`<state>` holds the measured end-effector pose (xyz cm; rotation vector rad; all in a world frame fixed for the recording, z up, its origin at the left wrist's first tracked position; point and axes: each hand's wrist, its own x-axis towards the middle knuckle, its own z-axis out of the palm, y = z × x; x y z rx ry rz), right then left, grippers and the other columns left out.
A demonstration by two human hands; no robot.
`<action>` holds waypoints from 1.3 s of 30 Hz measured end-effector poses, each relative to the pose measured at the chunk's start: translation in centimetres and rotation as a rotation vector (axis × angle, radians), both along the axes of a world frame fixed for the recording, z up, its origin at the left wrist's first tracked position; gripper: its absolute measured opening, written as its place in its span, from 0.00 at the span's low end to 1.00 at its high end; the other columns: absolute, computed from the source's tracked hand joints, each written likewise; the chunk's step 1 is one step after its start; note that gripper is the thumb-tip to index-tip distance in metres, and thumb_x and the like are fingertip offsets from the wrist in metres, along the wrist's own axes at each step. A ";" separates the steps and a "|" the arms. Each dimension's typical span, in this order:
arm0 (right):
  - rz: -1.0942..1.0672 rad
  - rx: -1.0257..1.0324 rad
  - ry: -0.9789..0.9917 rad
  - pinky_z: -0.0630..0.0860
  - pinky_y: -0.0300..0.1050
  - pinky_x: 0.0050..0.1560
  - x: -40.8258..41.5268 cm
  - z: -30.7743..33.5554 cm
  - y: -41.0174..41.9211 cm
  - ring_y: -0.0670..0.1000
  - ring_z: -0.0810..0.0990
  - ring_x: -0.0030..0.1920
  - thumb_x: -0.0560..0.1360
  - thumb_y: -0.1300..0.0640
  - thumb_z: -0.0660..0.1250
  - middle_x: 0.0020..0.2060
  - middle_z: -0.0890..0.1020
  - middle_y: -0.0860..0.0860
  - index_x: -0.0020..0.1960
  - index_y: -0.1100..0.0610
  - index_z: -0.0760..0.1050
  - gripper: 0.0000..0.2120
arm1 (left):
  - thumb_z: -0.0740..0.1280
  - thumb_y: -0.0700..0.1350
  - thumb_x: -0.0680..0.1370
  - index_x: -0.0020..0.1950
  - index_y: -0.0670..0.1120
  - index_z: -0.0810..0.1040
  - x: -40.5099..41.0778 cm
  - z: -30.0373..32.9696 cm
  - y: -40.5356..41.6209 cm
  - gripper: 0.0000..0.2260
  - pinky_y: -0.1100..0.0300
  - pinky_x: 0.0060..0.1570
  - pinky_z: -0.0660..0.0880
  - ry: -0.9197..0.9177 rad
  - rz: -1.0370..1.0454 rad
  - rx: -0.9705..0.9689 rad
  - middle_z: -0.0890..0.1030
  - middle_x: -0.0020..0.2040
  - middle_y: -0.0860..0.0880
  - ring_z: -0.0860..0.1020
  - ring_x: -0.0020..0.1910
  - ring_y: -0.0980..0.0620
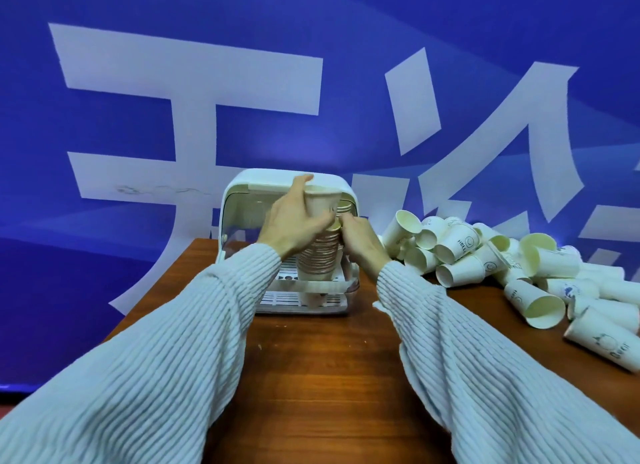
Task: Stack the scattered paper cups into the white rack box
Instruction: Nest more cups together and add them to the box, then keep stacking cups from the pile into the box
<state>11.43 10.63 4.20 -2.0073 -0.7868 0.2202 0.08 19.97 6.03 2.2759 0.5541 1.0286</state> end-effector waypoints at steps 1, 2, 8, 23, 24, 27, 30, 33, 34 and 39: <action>-0.010 0.010 0.016 0.70 0.57 0.56 0.0 -0.3 0.2 0.57 0.75 0.48 0.68 0.37 0.45 0.43 0.77 0.52 0.36 0.49 0.73 0.23 | 0.68 0.62 0.73 0.75 0.56 0.65 -0.1 -0.4 0.1 0.32 0.50 0.64 0.73 0.057 0.006 0.047 0.78 0.66 0.45 0.76 0.64 0.42; -0.019 0.033 0.030 0.70 0.59 0.59 0.0 -0.6 0.3 0.56 0.75 0.48 0.66 0.35 0.43 0.43 0.77 0.52 0.38 0.48 0.74 0.26 | 0.65 0.66 0.73 0.74 0.56 0.67 -0.2 -0.8 0.2 0.32 0.48 0.65 0.72 0.109 0.011 0.072 0.76 0.66 0.46 0.76 0.64 0.42; 0.055 0.242 0.213 0.70 0.45 0.39 -0.9 -2.2 -0.5 0.51 0.74 0.36 0.82 0.47 0.52 0.28 0.77 0.44 0.39 0.50 0.77 0.20 | 0.68 0.67 0.71 0.81 0.60 0.49 -1.3 -4.5 0.0 0.44 0.44 0.66 0.74 0.191 -0.085 -0.035 0.78 0.69 0.46 0.78 0.65 0.44; 0.025 0.240 -0.246 0.73 0.49 0.53 -2.6 -7.1 -1.9 0.50 0.80 0.51 0.85 0.48 0.55 0.45 0.83 0.42 0.67 0.42 0.74 0.14 | 0.75 0.55 0.75 0.77 0.47 0.52 2.6 -4.7 2.8 0.41 0.40 0.61 0.72 0.143 0.319 -0.167 0.73 0.68 0.36 0.75 0.65 0.32; 0.026 0.240 -0.259 0.74 0.49 0.52 -2.5 -7.3 -1.8 0.49 0.80 0.49 0.85 0.48 0.56 0.43 0.83 0.42 0.66 0.42 0.74 0.14 | 0.76 0.54 0.75 0.77 0.46 0.53 3.0 -4.7 3.0 0.41 0.41 0.62 0.72 0.144 0.303 -0.176 0.74 0.67 0.36 0.75 0.65 0.33; 0.025 0.248 -0.257 0.75 0.49 0.51 -2.4 -7.3 -1.6 0.48 0.81 0.47 0.85 0.45 0.56 0.41 0.82 0.42 0.65 0.42 0.74 0.13 | 0.76 0.53 0.75 0.76 0.43 0.56 3.7 -4.8 3.6 0.39 0.44 0.62 0.73 0.153 0.238 -0.203 0.75 0.66 0.37 0.76 0.65 0.36; 0.027 0.261 -0.237 0.76 0.50 0.51 -2.3 -7.3 -1.5 0.46 0.81 0.45 0.84 0.42 0.57 0.39 0.82 0.45 0.63 0.41 0.74 0.11 | 0.76 0.55 0.74 0.74 0.41 0.57 3.2 -4.8 4.5 0.40 0.47 0.64 0.74 0.188 0.158 -0.256 0.76 0.67 0.38 0.76 0.66 0.38; 0.054 0.318 -0.111 0.78 0.51 0.51 -1.9 -6.6 -1.6 0.47 0.82 0.43 0.83 0.42 0.60 0.39 0.83 0.46 0.60 0.42 0.75 0.10 | 0.75 0.57 0.75 0.81 0.38 0.48 2.1 -4.6 4.1 0.48 0.46 0.72 0.67 0.172 0.167 -0.275 0.67 0.75 0.34 0.68 0.74 0.37; 0.075 0.353 -0.045 0.79 0.50 0.50 -1.8 -6.3 -1.7 0.47 0.82 0.42 0.83 0.43 0.61 0.38 0.83 0.45 0.59 0.43 0.76 0.09 | 0.74 0.55 0.76 0.81 0.39 0.47 1.7 -4.5 3.5 0.47 0.46 0.73 0.64 0.144 0.188 -0.245 0.64 0.76 0.34 0.65 0.75 0.37; 0.002 0.528 0.094 0.75 0.42 0.39 -1.2 -5.1 -3.3 0.44 0.78 0.35 0.82 0.54 0.67 0.33 0.80 0.46 0.48 0.55 0.82 0.08 | 0.67 0.46 0.77 0.72 0.42 0.71 0.2 -4.9 -1.6 0.24 0.45 0.70 0.67 -0.112 0.198 0.109 0.74 0.67 0.41 0.70 0.68 0.40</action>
